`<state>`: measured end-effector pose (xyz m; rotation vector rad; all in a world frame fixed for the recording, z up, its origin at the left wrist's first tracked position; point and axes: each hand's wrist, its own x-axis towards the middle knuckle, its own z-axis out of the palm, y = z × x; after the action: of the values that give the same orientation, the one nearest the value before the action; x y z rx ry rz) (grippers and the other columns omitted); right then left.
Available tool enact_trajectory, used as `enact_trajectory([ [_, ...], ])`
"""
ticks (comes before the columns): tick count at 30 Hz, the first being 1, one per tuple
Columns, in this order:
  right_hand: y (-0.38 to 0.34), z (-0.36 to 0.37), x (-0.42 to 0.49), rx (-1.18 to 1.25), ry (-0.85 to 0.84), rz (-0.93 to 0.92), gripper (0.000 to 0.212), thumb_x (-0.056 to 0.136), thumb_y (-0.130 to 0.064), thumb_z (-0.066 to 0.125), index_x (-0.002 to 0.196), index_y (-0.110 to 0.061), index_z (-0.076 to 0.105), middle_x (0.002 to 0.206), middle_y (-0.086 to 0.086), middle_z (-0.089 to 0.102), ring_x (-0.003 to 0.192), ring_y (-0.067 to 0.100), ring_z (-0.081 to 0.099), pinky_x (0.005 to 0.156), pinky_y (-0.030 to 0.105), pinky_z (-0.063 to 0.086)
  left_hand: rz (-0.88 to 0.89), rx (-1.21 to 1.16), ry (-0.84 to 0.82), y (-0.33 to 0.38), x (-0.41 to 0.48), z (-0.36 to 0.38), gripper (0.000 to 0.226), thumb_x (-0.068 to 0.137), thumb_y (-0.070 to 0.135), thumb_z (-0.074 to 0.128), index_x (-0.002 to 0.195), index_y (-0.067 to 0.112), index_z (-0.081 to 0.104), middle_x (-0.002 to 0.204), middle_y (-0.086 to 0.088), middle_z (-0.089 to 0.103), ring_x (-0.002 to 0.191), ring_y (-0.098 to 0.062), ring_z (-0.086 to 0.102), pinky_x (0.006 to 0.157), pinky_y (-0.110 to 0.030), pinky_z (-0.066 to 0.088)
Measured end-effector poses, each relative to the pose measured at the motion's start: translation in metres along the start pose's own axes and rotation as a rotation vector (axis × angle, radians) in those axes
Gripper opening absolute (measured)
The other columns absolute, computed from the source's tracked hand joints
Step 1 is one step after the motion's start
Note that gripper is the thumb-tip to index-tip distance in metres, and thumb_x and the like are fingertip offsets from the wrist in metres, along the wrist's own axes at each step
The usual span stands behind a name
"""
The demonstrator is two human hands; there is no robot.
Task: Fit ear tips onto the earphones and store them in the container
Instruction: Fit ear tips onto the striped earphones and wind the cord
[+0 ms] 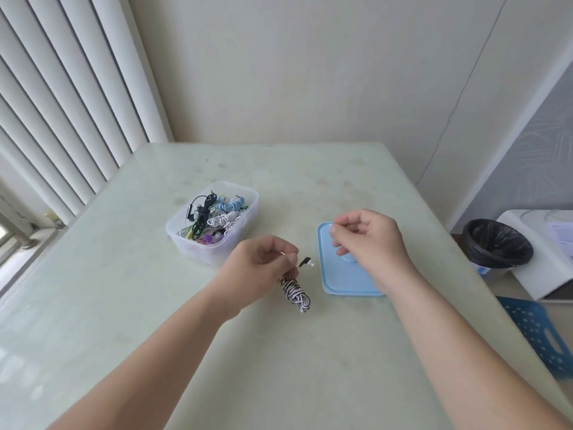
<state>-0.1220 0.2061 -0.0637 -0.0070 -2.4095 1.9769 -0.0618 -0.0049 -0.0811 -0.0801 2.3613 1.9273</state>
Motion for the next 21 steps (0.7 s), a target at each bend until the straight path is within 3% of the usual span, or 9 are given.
enact_trajectory([
  [3, 0.005, 0.018, -0.025, 0.260, -0.083, 0.105, 0.011, 0.086, -0.001, 0.078, 0.095, 0.000, 0.073, 0.078, 0.013, 0.074, 0.068, 0.020, 0.069, 0.065, 0.029, 0.058, 0.010, -0.224, 0.052, -0.005, -0.007, 0.006, 0.011, 0.102, 0.011, 0.064, 0.113, 0.009, 0.067, 0.097, -0.012, 0.081, 0.095, -0.024, 0.078, 0.083, -0.032, 0.060],
  [7, 0.016, 0.032, -0.038, 0.446, -0.130, 0.191, 0.015, 0.087, -0.001, 0.076, 0.102, 0.004, 0.074, 0.088, 0.019, 0.076, 0.071, 0.021, 0.066, 0.062, 0.030, 0.053, 0.059, -0.290, 0.121, -0.012, -0.012, 0.012, 0.016, 0.104, 0.011, 0.060, 0.118, 0.009, 0.066, 0.101, -0.006, 0.081, 0.100, -0.019, 0.077, 0.079, -0.021, 0.056],
  [12, 0.022, 0.041, -0.043, 0.466, -0.192, 0.184, 0.012, 0.089, -0.001, 0.073, 0.100, 0.001, 0.075, 0.090, 0.023, 0.075, 0.065, 0.019, 0.060, 0.056, 0.030, 0.044, 0.141, -0.291, 0.153, -0.024, -0.009, 0.016, 0.011, 0.099, 0.006, 0.066, 0.110, 0.004, 0.068, 0.100, -0.010, 0.081, 0.098, -0.021, 0.077, 0.087, -0.027, 0.058],
  [17, 0.026, 0.044, -0.041, 0.536, -0.194, 0.210, 0.015, 0.088, -0.001, 0.073, 0.102, 0.003, 0.074, 0.092, 0.022, 0.072, 0.065, 0.020, 0.058, 0.055, 0.029, 0.044, 0.171, -0.210, 0.144, -0.028, -0.007, 0.012, 0.009, 0.097, 0.011, 0.071, 0.105, 0.010, 0.075, 0.101, -0.006, 0.079, 0.091, -0.016, 0.070, 0.088, -0.036, 0.056],
  [21, 0.028, 0.044, -0.040, 0.557, -0.210, 0.196, 0.023, 0.080, -0.008, 0.077, 0.100, 0.002, 0.075, 0.092, 0.020, 0.072, 0.066, 0.021, 0.058, 0.056, 0.030, 0.044, 0.179, -0.209, 0.140, -0.030, -0.005, 0.011, 0.009, 0.097, 0.012, 0.072, 0.105, 0.010, 0.075, 0.102, -0.009, 0.079, 0.095, -0.028, 0.071, 0.092, -0.046, 0.057],
])
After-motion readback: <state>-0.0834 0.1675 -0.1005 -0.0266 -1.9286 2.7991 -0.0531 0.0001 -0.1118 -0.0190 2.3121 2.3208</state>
